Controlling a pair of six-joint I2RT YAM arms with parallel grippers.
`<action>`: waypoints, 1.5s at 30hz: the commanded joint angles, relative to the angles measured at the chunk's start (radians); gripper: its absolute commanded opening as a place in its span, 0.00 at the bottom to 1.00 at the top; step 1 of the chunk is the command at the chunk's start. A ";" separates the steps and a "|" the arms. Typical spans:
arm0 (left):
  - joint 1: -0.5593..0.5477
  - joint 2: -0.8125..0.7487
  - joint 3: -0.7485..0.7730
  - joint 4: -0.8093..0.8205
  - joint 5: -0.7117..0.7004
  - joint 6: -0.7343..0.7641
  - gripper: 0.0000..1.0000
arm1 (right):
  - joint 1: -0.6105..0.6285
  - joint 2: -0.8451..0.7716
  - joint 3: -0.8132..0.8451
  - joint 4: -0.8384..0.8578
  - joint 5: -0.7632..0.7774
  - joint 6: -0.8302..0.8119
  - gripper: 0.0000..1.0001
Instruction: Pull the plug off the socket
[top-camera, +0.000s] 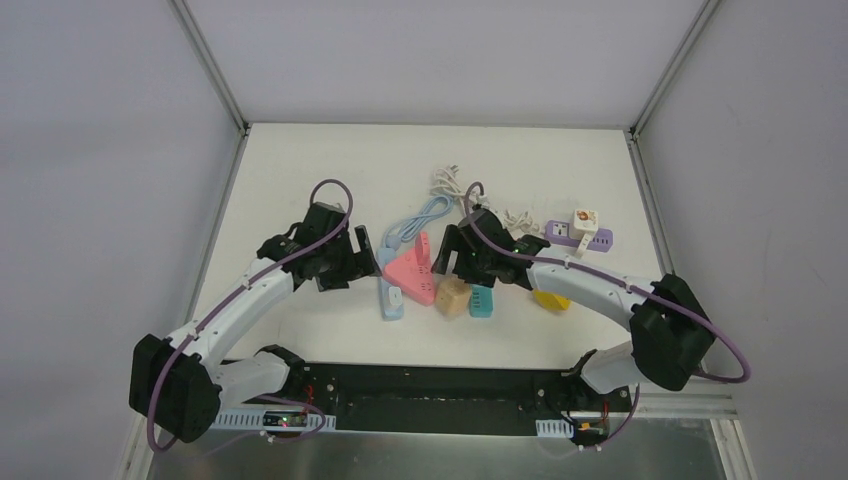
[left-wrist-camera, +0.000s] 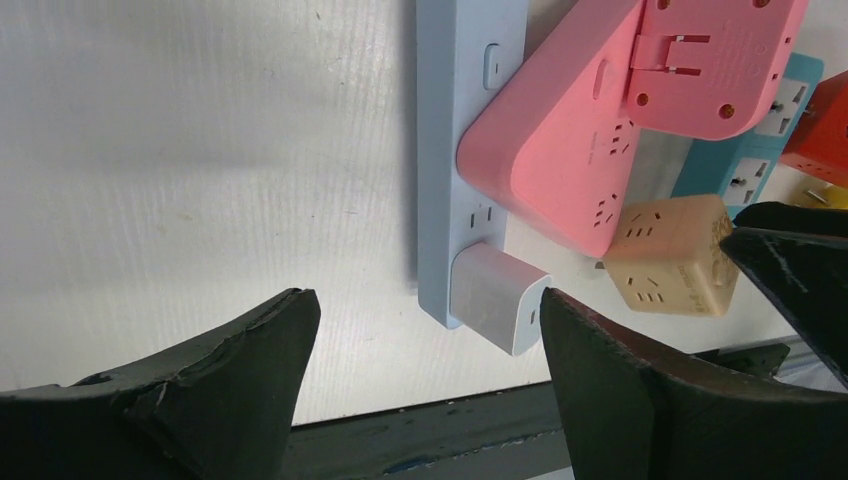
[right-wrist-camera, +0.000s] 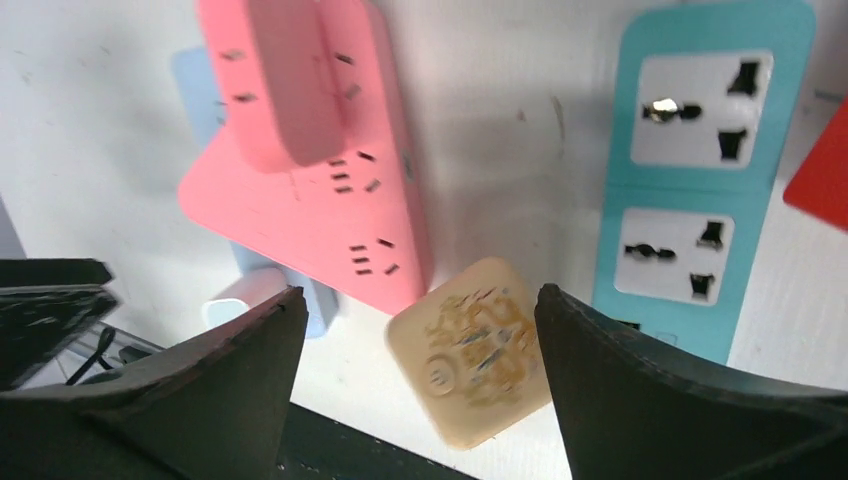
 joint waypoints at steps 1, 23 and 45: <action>-0.006 0.043 0.004 0.068 0.006 0.017 0.84 | 0.010 0.016 0.100 0.016 0.083 -0.092 0.87; -0.006 0.256 0.049 0.127 0.055 0.010 0.78 | 0.011 0.364 0.416 0.065 0.025 -0.130 0.51; -0.005 0.319 0.049 0.081 -0.017 0.039 0.77 | 0.081 0.411 0.490 0.039 -0.003 -0.036 0.00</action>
